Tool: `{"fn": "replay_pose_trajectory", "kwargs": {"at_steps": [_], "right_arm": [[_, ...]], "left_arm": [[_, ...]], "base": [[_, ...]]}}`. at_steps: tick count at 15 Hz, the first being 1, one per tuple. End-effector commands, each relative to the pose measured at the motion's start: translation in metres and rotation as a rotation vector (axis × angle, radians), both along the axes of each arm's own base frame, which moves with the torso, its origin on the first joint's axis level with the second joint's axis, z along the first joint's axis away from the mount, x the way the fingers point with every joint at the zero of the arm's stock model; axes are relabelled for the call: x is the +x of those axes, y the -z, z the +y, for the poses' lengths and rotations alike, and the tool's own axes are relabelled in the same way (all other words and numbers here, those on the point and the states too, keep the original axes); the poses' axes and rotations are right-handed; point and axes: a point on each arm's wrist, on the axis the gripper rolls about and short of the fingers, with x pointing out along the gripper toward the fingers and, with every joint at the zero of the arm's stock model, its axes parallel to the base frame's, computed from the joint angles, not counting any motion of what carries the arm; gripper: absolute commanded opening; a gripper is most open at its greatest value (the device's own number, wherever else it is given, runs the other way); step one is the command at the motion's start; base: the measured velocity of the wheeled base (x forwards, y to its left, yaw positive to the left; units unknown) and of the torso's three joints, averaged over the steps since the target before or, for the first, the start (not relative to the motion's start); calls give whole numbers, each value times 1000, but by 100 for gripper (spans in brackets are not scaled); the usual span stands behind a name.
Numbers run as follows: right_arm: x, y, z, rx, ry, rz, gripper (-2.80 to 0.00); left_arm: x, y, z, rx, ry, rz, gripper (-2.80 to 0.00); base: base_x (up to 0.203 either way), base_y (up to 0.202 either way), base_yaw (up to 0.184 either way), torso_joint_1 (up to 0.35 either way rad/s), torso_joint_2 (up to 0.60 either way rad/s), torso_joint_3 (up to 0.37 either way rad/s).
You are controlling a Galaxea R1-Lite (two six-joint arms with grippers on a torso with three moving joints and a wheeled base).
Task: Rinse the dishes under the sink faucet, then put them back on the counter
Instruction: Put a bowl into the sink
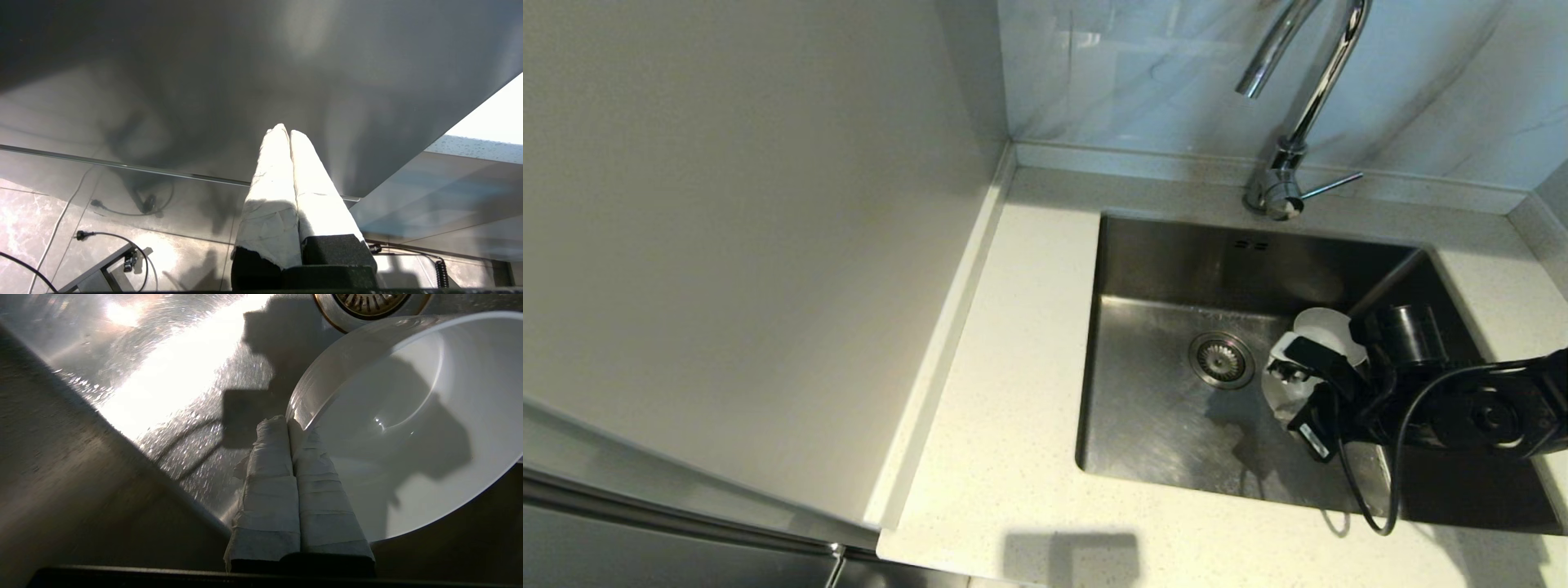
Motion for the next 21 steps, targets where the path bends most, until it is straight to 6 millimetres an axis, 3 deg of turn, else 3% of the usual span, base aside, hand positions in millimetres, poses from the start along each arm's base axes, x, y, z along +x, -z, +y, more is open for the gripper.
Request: {"fn": "replay_pose_trajectory", "kwargs": {"at_steps": [1, 5, 10, 11, 12, 15, 17, 19, 21], "right_arm": [[12, 36, 1, -11, -2, 68, -280], [31, 65, 2, -51, 39, 46, -280], [53, 79, -1, -131, 140, 15, -280], [55, 80, -1, -134, 147, 7, -40], [57, 78, 0, -132, 147, -3, 0], [58, 72, -1, -126, 152, -22, 0], [53, 47, -1, -115, 157, -67, 0], [37, -4, -4, -83, 177, -153, 0], [9, -67, -11, -31, 208, -243, 0]], "left_arm": [[0, 0, 0, -1, -1, -3, -280], [0, 0, 0, -1, 0, -3, -280], [0, 0, 0, -1, -1, -3, -280], [0, 0, 0, -1, -1, -3, -280], [0, 0, 0, -1, -1, -3, -280], [0, 0, 0, -1, -1, -3, -280], [0, 0, 0, -1, -1, -3, -280], [0, 0, 0, -1, -1, -3, -280], [0, 0, 0, -1, -1, -3, -280]], "base": [[0, 0, 0, 0, 0, 0], [0, 0, 0, 0, 0, 0], [0, 0, 0, 0, 0, 0], [0, 0, 0, 0, 0, 0], [0, 0, 0, 0, 0, 0], [0, 0, 0, 0, 0, 0], [0, 0, 0, 0, 0, 0], [0, 0, 0, 0, 0, 0], [0, 0, 0, 0, 0, 0]]}}
